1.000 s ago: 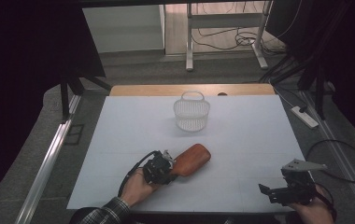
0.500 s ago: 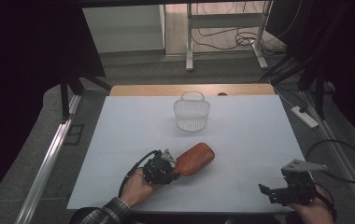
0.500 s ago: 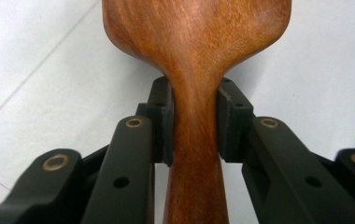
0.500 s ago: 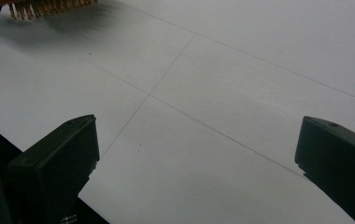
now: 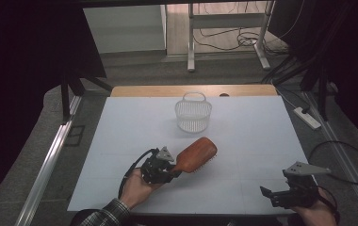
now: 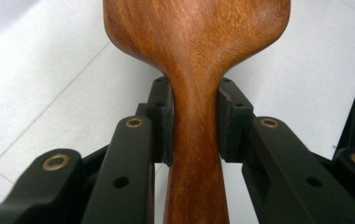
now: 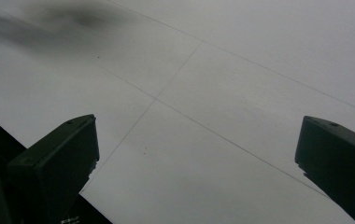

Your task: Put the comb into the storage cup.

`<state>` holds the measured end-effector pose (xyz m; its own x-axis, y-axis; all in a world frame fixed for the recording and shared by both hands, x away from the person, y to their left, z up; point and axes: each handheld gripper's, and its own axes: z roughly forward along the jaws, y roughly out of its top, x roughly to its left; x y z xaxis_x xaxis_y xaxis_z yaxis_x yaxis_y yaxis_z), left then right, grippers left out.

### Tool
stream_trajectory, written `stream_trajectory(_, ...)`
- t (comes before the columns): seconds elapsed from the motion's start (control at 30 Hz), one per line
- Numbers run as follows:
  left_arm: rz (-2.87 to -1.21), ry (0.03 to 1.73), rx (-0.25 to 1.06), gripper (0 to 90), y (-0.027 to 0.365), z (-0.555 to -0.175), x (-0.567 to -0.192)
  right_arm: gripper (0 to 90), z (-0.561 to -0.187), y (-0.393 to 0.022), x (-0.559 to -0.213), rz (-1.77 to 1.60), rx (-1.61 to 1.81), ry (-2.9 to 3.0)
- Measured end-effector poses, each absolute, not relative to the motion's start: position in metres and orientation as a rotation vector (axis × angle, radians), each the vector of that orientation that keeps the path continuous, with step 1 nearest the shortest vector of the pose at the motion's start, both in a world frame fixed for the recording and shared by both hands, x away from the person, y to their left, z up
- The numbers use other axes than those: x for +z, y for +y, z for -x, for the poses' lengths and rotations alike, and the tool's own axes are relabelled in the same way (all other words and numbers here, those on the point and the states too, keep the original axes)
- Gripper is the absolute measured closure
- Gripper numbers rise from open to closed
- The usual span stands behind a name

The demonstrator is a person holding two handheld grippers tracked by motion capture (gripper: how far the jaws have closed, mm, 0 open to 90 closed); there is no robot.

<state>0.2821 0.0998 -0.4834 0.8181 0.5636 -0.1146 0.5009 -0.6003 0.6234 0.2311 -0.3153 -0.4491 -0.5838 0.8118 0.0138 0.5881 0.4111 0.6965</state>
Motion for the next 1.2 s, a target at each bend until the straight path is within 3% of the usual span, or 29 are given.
stream_trajectory(1.2, -2.12, 0.766, 0.167, 70.7, 0.122, -0.284, -0.461, 0.0, -0.264, -0.269, -0.43, -0.985, 1.198, 2.348)
